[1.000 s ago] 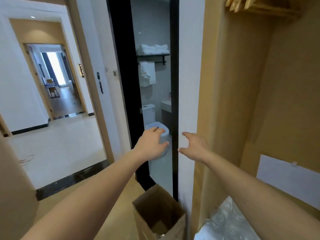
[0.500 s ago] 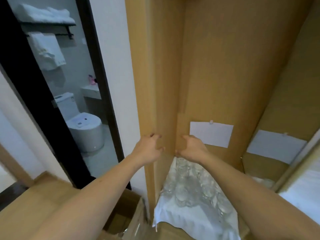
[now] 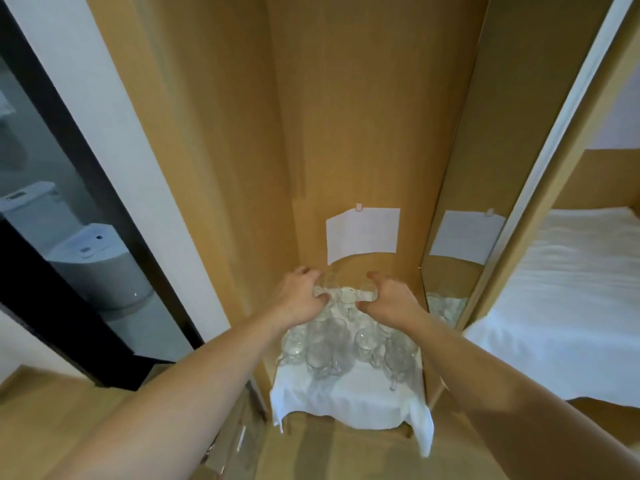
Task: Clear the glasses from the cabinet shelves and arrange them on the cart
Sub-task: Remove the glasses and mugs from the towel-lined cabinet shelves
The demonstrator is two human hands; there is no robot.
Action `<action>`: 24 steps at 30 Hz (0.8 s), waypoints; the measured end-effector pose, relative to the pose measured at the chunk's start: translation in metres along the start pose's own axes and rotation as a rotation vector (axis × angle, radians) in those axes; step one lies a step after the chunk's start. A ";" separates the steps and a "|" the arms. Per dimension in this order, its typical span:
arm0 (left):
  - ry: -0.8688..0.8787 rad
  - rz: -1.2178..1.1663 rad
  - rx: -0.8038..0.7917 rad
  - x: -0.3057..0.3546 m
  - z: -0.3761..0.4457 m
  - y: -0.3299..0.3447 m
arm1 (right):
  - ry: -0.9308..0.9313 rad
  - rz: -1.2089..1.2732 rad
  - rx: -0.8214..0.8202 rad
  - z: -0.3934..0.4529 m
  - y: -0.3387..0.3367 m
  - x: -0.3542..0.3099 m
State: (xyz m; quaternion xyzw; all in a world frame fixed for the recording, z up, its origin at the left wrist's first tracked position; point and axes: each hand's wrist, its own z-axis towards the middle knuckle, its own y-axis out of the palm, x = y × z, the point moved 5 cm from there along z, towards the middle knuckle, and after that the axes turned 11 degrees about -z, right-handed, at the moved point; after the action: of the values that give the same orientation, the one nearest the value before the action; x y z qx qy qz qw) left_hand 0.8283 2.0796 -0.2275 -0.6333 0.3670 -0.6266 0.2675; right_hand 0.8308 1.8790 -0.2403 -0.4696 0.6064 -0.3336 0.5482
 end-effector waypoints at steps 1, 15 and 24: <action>-0.001 0.001 -0.005 0.001 0.002 0.005 | 0.005 0.007 -0.004 0.001 0.003 0.006; -0.061 -0.047 -0.024 -0.013 0.036 0.066 | 0.061 0.067 -0.085 0.025 0.054 0.043; -0.024 -0.060 -0.101 -0.054 0.096 0.077 | 0.201 -0.006 -0.123 0.073 0.083 0.045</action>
State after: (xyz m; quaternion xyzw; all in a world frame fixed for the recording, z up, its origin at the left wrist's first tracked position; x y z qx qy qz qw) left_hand 0.9160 2.0663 -0.3282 -0.6641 0.3756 -0.6076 0.2206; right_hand 0.8868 1.8729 -0.3449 -0.4686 0.6760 -0.3428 0.4538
